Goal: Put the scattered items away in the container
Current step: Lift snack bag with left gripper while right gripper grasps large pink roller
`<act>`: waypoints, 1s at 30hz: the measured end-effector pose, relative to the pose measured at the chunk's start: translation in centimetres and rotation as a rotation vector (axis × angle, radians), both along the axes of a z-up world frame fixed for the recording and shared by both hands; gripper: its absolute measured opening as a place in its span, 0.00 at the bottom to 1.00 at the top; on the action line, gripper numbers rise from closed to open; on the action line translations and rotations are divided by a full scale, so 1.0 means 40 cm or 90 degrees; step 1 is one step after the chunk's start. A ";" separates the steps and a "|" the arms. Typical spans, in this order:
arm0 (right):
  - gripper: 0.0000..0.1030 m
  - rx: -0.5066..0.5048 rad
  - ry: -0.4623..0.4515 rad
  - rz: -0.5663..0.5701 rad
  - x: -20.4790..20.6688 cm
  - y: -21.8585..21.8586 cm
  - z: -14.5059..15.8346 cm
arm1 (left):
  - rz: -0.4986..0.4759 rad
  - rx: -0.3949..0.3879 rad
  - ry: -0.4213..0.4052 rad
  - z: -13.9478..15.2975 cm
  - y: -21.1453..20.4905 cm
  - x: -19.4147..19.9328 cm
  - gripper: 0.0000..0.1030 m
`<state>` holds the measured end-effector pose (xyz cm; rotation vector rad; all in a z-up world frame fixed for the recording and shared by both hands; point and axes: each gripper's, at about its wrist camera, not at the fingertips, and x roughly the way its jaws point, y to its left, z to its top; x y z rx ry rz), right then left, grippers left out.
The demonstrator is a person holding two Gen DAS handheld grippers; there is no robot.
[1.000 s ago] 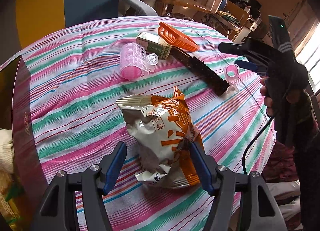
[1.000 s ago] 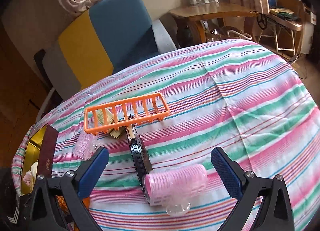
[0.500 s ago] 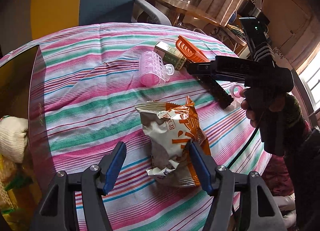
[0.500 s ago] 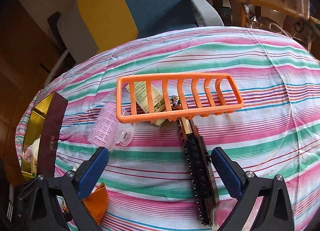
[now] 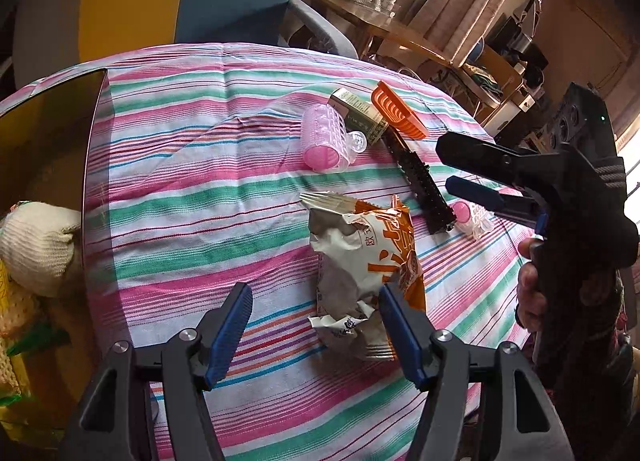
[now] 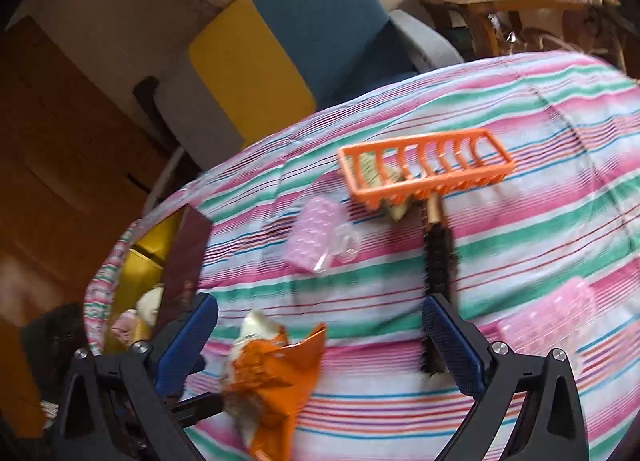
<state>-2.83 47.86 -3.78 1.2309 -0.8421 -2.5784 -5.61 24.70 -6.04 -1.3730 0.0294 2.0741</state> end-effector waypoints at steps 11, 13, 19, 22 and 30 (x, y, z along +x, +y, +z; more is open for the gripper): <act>1.00 -0.207 -0.050 0.074 -0.056 -0.112 -0.141 | -0.020 -0.001 0.023 0.022 -0.052 0.076 0.65; 1.00 -0.234 -0.044 0.105 -0.032 -0.136 -0.140 | -0.022 0.002 0.019 0.020 -0.060 0.084 0.65; 1.00 -0.241 -0.025 0.064 0.072 -0.140 -0.139 | -0.032 0.004 0.019 0.021 -0.062 0.108 0.65; 1.00 -0.229 -0.014 0.016 0.141 -0.113 -0.133 | -0.043 0.002 0.028 0.031 -0.047 0.111 0.65; 1.00 -0.150 -0.013 -0.086 0.293 -0.050 -0.129 | -0.066 -0.034 0.046 0.035 0.029 0.090 0.66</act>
